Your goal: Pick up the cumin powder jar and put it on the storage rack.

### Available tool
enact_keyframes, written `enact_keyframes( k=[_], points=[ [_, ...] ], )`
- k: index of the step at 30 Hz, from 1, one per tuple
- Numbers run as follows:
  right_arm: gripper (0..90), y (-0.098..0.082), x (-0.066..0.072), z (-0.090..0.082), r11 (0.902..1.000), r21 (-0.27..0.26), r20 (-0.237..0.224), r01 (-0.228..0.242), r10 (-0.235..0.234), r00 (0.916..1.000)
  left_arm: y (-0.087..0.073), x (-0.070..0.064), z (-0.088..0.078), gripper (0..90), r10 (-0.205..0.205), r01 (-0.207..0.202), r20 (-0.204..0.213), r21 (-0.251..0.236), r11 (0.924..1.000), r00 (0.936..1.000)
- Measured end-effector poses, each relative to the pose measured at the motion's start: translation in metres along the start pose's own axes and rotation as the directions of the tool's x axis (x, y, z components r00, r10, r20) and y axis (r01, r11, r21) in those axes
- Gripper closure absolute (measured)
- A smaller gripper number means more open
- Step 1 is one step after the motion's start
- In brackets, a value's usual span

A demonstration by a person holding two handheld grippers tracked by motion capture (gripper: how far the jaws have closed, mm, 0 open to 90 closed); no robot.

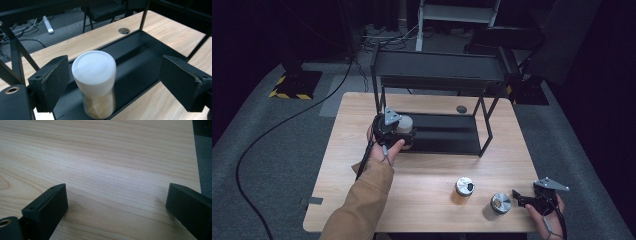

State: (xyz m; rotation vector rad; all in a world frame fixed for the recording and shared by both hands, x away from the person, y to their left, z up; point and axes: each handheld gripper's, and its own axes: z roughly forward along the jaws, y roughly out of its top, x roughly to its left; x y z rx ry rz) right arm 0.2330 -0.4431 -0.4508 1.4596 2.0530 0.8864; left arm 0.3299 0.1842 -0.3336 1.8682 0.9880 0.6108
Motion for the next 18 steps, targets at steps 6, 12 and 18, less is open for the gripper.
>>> enact_keyframes(
  k=[6,12,18],
  points=[
    [3.9,0.000,0.000,0.000,1.0000,0.000,0.000,0.000,0.000,1.0000,-0.007,-0.006,-0.018,9.4,0.008,-0.008,0.006,-0.008,0.9999,0.9999],
    [3.9,0.000,0.000,0.000,1.0000,0.000,0.000,0.000,0.000,1.0000,-0.016,-0.012,-0.028,9.4,0.020,-0.020,-0.007,-0.002,0.9998,0.9998],
    [3.9,0.000,0.000,0.000,1.0000,0.000,0.000,0.000,0.000,1.0000,-0.023,-0.016,-0.034,9.4,0.025,-0.025,-0.004,0.014,0.9996,0.9997]
  ],
)
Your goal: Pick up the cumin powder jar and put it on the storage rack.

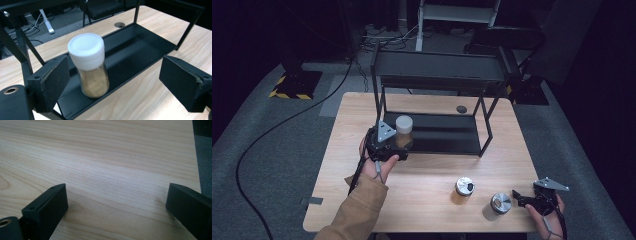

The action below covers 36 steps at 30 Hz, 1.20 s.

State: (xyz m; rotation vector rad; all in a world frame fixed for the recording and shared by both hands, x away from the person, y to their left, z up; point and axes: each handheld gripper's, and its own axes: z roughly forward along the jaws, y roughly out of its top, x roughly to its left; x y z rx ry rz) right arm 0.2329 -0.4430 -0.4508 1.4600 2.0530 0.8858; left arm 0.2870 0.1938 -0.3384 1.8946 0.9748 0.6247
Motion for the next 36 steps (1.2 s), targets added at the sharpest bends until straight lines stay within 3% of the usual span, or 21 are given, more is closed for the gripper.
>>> enact_keyframes(
  k=[5,21,36],
  points=[
    [3.9,0.000,0.000,0.000,1.0000,0.000,0.000,0.000,0.000,1.0000,-0.009,-0.001,-0.007,9.3,-0.023,0.023,-0.001,-0.011,0.9997,0.9997],
    [3.9,0.000,0.000,0.000,1.0000,0.000,0.000,0.000,0.000,1.0000,-0.037,-0.002,-0.018,9.2,-0.021,0.022,-0.018,0.036,0.9991,0.9996],
    [3.9,0.000,0.000,0.000,1.0000,0.000,0.001,-0.001,0.001,1.0000,-0.067,-0.005,-0.017,9.2,-0.027,0.030,-0.036,0.084,0.9960,0.9990]
  ],
)
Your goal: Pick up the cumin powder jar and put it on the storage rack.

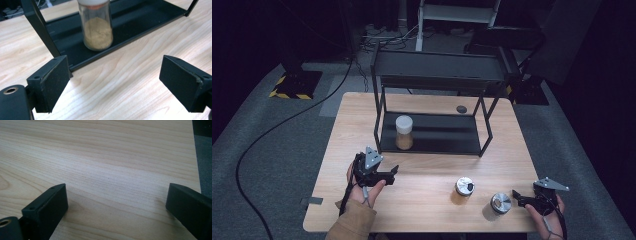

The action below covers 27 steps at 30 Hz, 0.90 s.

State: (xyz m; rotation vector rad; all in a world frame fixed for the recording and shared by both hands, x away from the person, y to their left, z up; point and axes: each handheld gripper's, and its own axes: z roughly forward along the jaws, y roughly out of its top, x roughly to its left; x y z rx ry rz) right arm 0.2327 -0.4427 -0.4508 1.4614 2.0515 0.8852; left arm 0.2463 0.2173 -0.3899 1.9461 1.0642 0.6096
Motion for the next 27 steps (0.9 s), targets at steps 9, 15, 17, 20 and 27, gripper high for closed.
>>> enact_keyframes(
  k=[9,15,17,20,27],
  points=[
    [3.9,0.000,0.000,0.000,1.0000,0.000,0.001,-0.001,0.001,1.0000,-0.015,-0.007,0.006,9.3,0.017,-0.017,-0.002,0.032,0.9993,0.9998],
    [3.9,0.000,0.001,0.000,1.0000,0.000,0.002,-0.001,0.001,1.0000,-0.021,-0.010,0.010,9.3,0.020,-0.020,0.005,0.048,0.9987,0.9998],
    [3.9,0.000,0.001,0.000,1.0000,0.000,0.002,-0.001,0.001,1.0000,-0.023,-0.010,0.011,9.3,0.024,-0.024,0.004,0.052,0.9983,0.9997],
    [3.9,0.000,0.001,0.000,1.0000,0.000,0.002,-0.001,0.001,1.0000,-0.026,-0.011,0.013,9.3,0.023,-0.023,0.005,0.062,0.9978,0.9997],
    [3.9,0.000,0.001,0.000,1.0000,0.000,0.002,-0.001,0.001,1.0000,-0.035,-0.010,0.017,9.2,0.021,-0.021,0.008,0.089,0.9958,0.9998]
  ],
)
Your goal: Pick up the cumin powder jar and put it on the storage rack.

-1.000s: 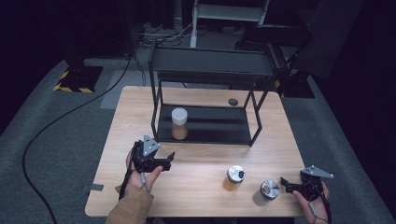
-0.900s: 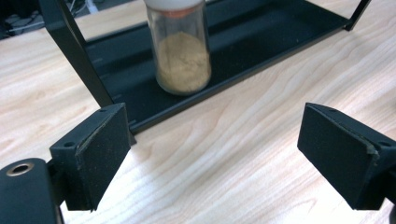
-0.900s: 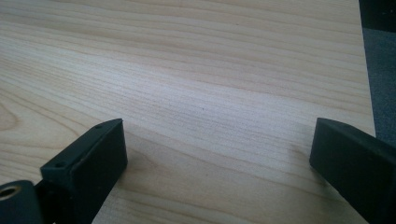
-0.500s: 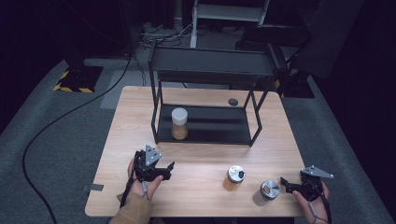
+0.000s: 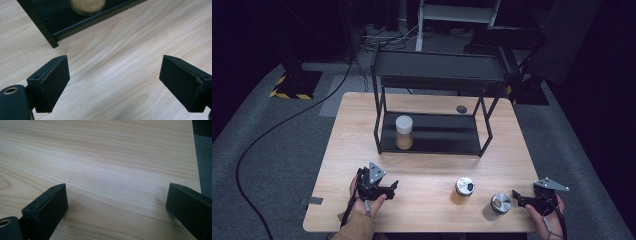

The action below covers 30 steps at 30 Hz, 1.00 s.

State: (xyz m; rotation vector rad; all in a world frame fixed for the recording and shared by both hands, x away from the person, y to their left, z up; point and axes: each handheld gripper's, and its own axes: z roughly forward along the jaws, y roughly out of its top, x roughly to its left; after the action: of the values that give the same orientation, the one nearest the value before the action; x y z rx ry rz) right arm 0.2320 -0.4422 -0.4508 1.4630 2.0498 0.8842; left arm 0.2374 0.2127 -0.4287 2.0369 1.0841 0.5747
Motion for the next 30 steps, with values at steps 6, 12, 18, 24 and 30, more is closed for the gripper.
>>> enact_keyframes(
  k=[6,12,18,24,30],
  points=[
    [3.9,0.000,0.000,0.000,1.0000,0.000,0.000,0.000,0.000,1.0000,-0.004,0.001,0.004,9.1,0.001,-0.001,0.001,0.019,0.9998,1.0000],
    [3.9,0.000,0.000,0.000,1.0000,0.000,0.000,0.000,0.000,1.0000,-0.004,0.001,0.007,7.4,0.003,-0.003,-0.002,0.057,0.9984,1.0000],
    [3.9,0.000,0.000,0.000,1.0000,0.000,0.000,0.000,0.000,1.0000,-0.003,0.003,0.012,6.2,0.002,-0.003,0.013,0.102,0.9948,0.9999],
    [3.9,0.000,0.000,0.000,1.0000,0.000,0.000,0.000,0.000,1.0000,-0.003,0.005,0.017,5.0,-0.002,-0.001,0.018,0.137,0.9906,0.9998],
    [3.9,0.000,0.000,0.000,1.0000,0.000,-0.001,0.000,0.000,1.0000,-0.006,0.013,0.021,2.6,-0.035,0.028,0.044,0.147,0.9887,0.9984]
  ],
)
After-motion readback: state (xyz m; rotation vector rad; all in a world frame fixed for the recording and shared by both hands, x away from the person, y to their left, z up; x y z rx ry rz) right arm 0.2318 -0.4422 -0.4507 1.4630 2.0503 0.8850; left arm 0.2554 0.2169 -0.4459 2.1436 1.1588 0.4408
